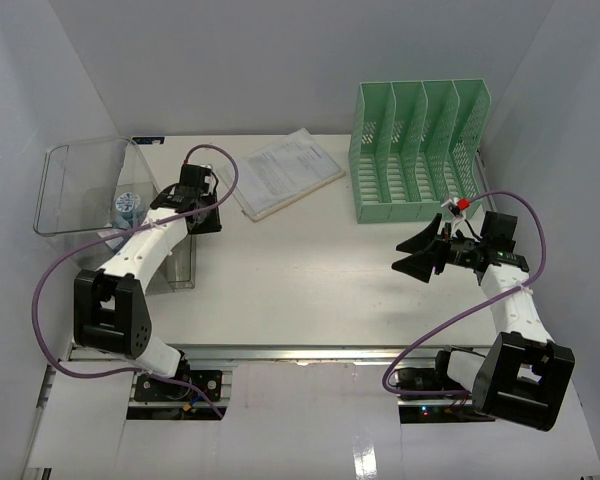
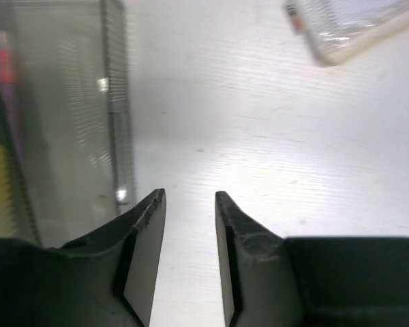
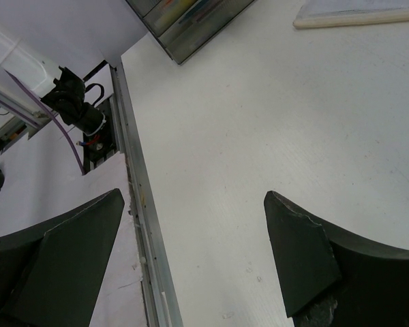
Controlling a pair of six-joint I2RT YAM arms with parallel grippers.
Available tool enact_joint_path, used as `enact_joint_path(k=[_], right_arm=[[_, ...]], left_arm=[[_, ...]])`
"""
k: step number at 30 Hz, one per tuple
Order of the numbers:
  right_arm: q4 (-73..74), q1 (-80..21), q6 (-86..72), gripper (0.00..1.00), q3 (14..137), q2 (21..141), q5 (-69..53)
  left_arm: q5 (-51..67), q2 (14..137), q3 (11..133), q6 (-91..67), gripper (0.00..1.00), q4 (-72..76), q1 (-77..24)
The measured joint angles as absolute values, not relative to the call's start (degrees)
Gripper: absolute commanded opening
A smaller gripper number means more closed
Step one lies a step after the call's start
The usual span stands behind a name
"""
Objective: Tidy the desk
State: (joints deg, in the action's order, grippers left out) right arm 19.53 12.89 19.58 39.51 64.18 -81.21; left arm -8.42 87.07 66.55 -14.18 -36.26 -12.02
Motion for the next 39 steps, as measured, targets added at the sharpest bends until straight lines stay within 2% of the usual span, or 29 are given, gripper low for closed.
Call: enact_joint_path(k=[8, 10, 13, 14, 16, 21, 29, 31, 33, 36, 38, 39], right_arm=[[19.5, 13.8, 19.7, 0.90, 39.5, 64.2, -81.3], [19.5, 14.1, 19.7, 0.90, 39.5, 64.2, -81.3], [19.5, 14.5, 19.7, 0.90, 39.5, 64.2, -81.3], [19.5, 14.5, 19.7, 0.90, 39.5, 64.2, -81.4], [19.5, 14.6, 19.7, 0.90, 39.5, 64.2, -81.5], [19.5, 14.6, 19.7, 0.90, 39.5, 64.6, -81.8], [19.5, 14.9, 19.7, 0.90, 39.5, 64.9, -81.9], [19.5, 15.1, 19.7, 0.90, 39.5, 64.9, -82.1], [19.5, 15.3, 19.7, 0.90, 39.5, 64.9, -82.3], [19.5, 15.4, 19.9, 0.90, 39.5, 64.8, -82.8], [19.5, 15.4, 20.1, 0.90, 39.5, 64.7, -83.0], [19.5, 15.4, 20.2, 0.90, 39.5, 64.6, -83.1]], left_arm=[[-10.2, 97.8, 65.0, -14.8, 0.43, -32.8, -12.1], [-12.9, 100.4, 65.0, -15.2, 0.60, -32.8, -12.0], [-17.6, 102.4, 65.1, -16.1, 0.79, -32.8, -11.7], [-19.2, 102.6, 65.1, -16.3, 0.84, -32.8, -11.5], [-22.4, 102.6, 65.2, -16.5, 0.89, -32.7, -11.1], [-27.2, 102.6, 65.3, -15.8, 0.89, -32.6, -8.1], [-27.9, 102.9, 66.7, -14.9, 0.93, -32.9, -6.3], [-27.5, 102.9, 67.8, -14.6, 0.91, -33.3, -6.2], [-26.1, 102.8, 68.8, -13.9, 0.82, -33.4, -6.1], [-16.9, 101.5, 68.8, -12.0, 0.81, -33.0, -5.8], [-9.5, 99.8, 68.3, -10.3, 0.95, -32.2, -5.8], [-5.3, 98.7, 67.8, -9.3, 0.98, -31.2, -6.1]])
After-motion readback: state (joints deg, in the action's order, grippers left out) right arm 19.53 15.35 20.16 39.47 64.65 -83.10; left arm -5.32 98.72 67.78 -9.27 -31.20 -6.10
